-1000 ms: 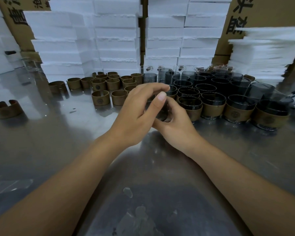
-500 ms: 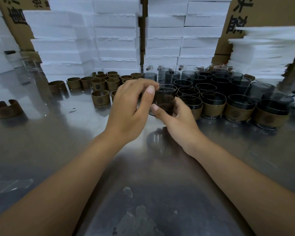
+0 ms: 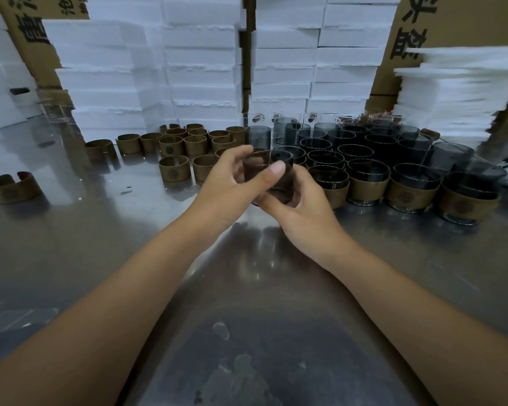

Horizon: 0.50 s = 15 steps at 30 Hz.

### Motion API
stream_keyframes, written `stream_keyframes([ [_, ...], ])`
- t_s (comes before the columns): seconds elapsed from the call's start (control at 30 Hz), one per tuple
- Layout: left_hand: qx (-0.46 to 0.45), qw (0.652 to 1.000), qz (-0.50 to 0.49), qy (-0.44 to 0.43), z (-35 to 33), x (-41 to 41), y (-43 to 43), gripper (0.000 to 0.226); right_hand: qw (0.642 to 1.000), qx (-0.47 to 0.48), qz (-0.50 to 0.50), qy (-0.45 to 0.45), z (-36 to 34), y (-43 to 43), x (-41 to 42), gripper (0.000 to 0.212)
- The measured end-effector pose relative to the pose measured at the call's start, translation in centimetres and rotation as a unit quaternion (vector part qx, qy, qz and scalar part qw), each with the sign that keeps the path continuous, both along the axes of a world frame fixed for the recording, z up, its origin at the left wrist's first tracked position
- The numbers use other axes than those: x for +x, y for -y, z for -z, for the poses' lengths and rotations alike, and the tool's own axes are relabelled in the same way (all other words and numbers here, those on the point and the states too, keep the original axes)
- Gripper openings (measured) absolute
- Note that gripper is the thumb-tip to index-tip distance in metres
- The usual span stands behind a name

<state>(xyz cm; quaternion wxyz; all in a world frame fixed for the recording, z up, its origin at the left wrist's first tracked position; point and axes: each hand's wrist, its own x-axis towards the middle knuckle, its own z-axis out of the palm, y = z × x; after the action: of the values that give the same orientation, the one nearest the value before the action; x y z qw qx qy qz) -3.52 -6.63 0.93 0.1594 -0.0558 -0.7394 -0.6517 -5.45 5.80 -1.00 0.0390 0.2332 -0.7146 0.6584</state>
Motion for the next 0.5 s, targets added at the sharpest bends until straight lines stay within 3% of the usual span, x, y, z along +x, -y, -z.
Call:
stream_keyframes([
  [0.17, -0.031, 0.999, -0.011, -0.006, 0.14, -0.19, 0.17, 0.040, 0.999, 0.029, -0.001, -0.029, 0.26, -0.02, -0.08, 0.047],
  [0.27, -0.036, 0.999, -0.030, -0.020, 0.17, -0.12, 0.07, 0.043, 0.999, 0.038, -0.002, -0.029, 0.27, -0.11, -0.10, 0.052],
  [0.4, -0.020, 0.997, -0.067, -0.043, 0.08, -0.16, 0.07, 0.047, 0.996, 0.091, 0.011, -0.023, 0.51, -0.14, -0.22, 0.077],
  [0.5, -0.021, 0.994, -0.096, -0.056, -0.10, -0.13, 0.38, 0.046, 0.992, 0.110, 0.049, -0.039, 0.49, -0.08, -0.37, 0.059],
])
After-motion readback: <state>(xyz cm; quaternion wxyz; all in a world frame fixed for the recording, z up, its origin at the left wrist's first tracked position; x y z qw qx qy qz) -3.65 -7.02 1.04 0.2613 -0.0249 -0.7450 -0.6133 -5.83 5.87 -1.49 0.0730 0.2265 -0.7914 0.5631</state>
